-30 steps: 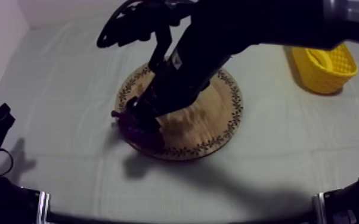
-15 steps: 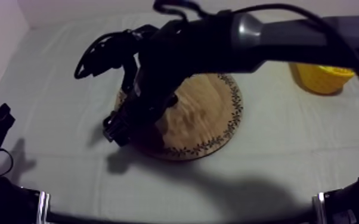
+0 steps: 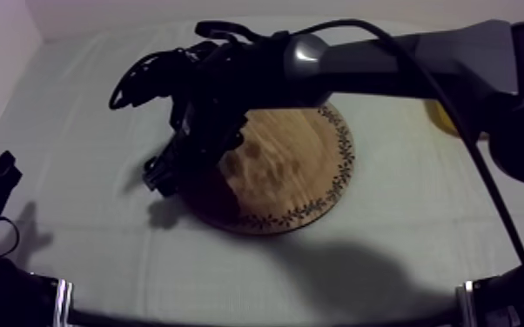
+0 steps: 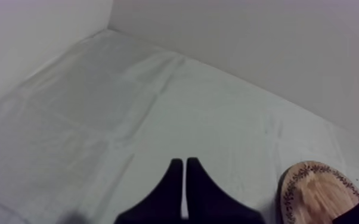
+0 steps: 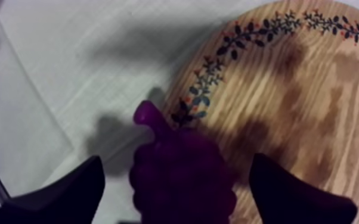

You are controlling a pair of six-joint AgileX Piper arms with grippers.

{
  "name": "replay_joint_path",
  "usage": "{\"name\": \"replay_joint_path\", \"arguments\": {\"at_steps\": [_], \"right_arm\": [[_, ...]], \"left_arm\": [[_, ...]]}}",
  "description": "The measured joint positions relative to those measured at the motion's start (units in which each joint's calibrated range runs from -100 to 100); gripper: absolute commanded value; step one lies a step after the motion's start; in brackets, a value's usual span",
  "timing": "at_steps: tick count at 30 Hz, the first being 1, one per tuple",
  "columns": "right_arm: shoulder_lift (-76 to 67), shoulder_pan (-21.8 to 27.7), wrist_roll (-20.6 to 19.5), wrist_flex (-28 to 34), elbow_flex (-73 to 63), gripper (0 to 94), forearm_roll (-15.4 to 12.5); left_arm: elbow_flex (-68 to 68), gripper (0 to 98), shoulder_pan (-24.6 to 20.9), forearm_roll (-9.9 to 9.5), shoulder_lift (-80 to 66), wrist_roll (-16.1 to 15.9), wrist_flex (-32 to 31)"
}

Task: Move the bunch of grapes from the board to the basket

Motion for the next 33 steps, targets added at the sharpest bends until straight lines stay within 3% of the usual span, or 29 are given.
{"name": "replay_joint_path", "arguments": {"at_steps": [9, 13, 17, 22, 24, 33], "right_arm": [[2.3, -0.1, -0.1, 0.4, 0.4, 87.6, 1.2], [3.4, -0.1, -0.3, 0.6, 0.4, 82.1, 1.6], [3.8, -0.1, -0.5, 0.7, 0.5, 63.9, 2.3], [4.2, -0.1, -0.8, 0.8, 0.4, 31.7, 3.4], [4.2, -0.3, -0.3, 1.0, 0.3, 23.6, 3.6], [1.4, -1.3, -1.1, 7.0, 0.9, 12.0, 5.4]], "left_arm": [[0.0, 0.0, 0.0, 0.00, 0.0, 0.0, 0.0], [0.0, 0.0, 0.0, 0.00, 0.0, 0.0, 0.0], [0.0, 0.0, 0.0, 0.00, 0.0, 0.0, 0.0], [0.0, 0.0, 0.0, 0.00, 0.0, 0.0, 0.0], [0.0, 0.0, 0.0, 0.00, 0.0, 0.0, 0.0], [0.0, 0.0, 0.0, 0.00, 0.0, 0.0, 0.0]]}}
